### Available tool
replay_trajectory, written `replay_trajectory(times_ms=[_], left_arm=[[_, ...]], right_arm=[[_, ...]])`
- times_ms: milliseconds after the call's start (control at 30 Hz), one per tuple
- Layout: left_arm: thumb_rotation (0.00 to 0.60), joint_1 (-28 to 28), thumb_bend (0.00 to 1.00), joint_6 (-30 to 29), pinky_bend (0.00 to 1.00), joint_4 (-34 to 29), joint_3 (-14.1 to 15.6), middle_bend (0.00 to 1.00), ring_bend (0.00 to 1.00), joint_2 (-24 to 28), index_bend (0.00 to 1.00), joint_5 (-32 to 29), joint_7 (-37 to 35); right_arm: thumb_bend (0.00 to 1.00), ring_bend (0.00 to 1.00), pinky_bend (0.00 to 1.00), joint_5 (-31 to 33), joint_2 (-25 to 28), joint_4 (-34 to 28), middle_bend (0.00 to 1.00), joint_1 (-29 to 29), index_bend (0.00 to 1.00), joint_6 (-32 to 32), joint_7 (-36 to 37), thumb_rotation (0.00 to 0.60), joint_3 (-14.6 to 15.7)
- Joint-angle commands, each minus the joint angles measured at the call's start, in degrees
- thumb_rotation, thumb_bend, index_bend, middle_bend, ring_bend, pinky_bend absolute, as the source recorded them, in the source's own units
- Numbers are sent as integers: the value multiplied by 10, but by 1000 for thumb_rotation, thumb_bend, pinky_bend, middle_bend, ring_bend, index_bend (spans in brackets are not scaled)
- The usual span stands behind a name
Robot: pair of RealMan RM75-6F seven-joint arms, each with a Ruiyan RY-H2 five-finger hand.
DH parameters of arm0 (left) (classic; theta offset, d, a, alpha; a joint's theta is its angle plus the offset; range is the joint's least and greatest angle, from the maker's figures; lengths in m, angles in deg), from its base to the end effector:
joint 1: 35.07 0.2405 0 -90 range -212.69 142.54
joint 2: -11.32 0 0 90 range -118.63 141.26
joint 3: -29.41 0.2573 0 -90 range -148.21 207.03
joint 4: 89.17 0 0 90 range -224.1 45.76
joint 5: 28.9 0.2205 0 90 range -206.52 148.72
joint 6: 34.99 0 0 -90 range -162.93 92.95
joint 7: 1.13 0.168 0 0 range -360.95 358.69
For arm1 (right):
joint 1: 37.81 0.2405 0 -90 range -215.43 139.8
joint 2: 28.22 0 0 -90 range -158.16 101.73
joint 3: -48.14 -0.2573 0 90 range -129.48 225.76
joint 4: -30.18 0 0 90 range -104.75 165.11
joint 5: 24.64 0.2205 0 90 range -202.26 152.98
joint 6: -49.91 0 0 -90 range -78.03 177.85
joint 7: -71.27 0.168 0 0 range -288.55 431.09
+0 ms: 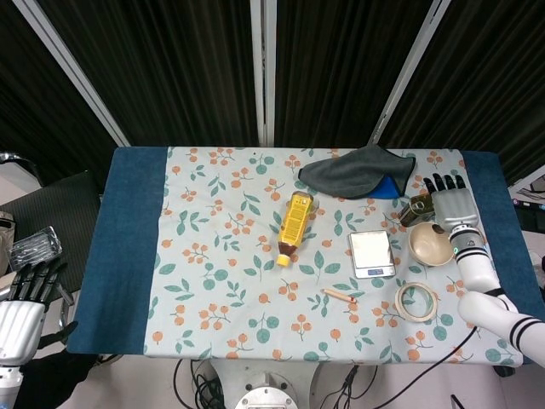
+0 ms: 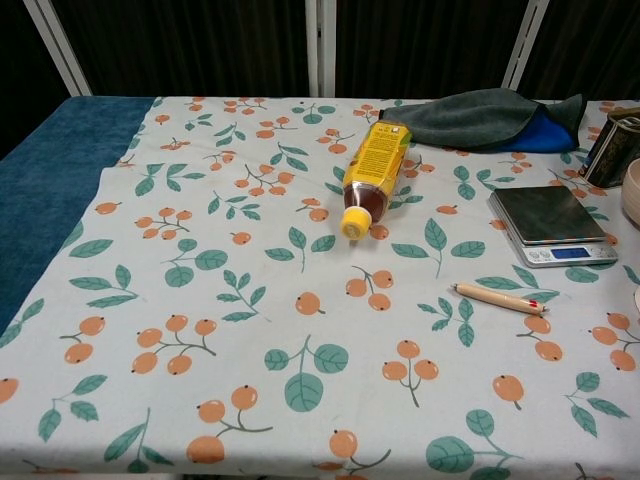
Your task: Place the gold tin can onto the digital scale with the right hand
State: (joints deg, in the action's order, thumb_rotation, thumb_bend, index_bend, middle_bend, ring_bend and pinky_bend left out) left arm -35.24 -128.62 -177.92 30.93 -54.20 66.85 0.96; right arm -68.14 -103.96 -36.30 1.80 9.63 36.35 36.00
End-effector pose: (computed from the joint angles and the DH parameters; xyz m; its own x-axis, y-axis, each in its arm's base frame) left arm -0.3115 0.1621 0.1468 0.4604 -0.0415 0.8867 0.8809 -0.1019 -0.4622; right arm -0.3152 -0.4344 0.0981 0.7043 -0.3513 0.6169 -0.6526 0.0219 0.7574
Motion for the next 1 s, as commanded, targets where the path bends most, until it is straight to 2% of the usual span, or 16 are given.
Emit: replay_trajectory(times_ms=[33, 267, 500, 600, 767, 1000], left_arm=[[600, 1, 86, -2, 0, 1, -1, 0, 0, 1, 18, -2, -1], [600, 3, 86, 2, 0, 3, 1, 0, 0, 2, 18, -5, -3], [600, -1, 86, 4, 0, -4, -2, 0, 0, 5, 18, -4, 2], [600, -3, 86, 7, 0, -8, -3, 0, 0, 7, 18, -5, 5], [600, -7, 86, 14, 0, -12, -4, 0, 0, 9, 18, -6, 8], [600, -10, 86, 18, 0, -14, -5, 0, 0, 9, 18, -9, 8]], right_arm=[[138, 0, 0, 13, -14, 17, 0, 10, 0, 4, -2, 600, 8], [158, 0, 0, 12, -41, 55, 4, 21, 0, 9, 35, 600, 7], [177, 32, 0, 3, -50, 75, 92, 28, 2, 15, 59, 600, 11], [207, 87, 0, -4, -48, 80, 146, 28, 42, 18, 74, 600, 12], [218, 115, 0, 1, -41, 82, 183, 32, 108, 32, 83, 600, 15], [224, 121, 0, 6, -40, 84, 190, 39, 153, 45, 95, 600, 21]])
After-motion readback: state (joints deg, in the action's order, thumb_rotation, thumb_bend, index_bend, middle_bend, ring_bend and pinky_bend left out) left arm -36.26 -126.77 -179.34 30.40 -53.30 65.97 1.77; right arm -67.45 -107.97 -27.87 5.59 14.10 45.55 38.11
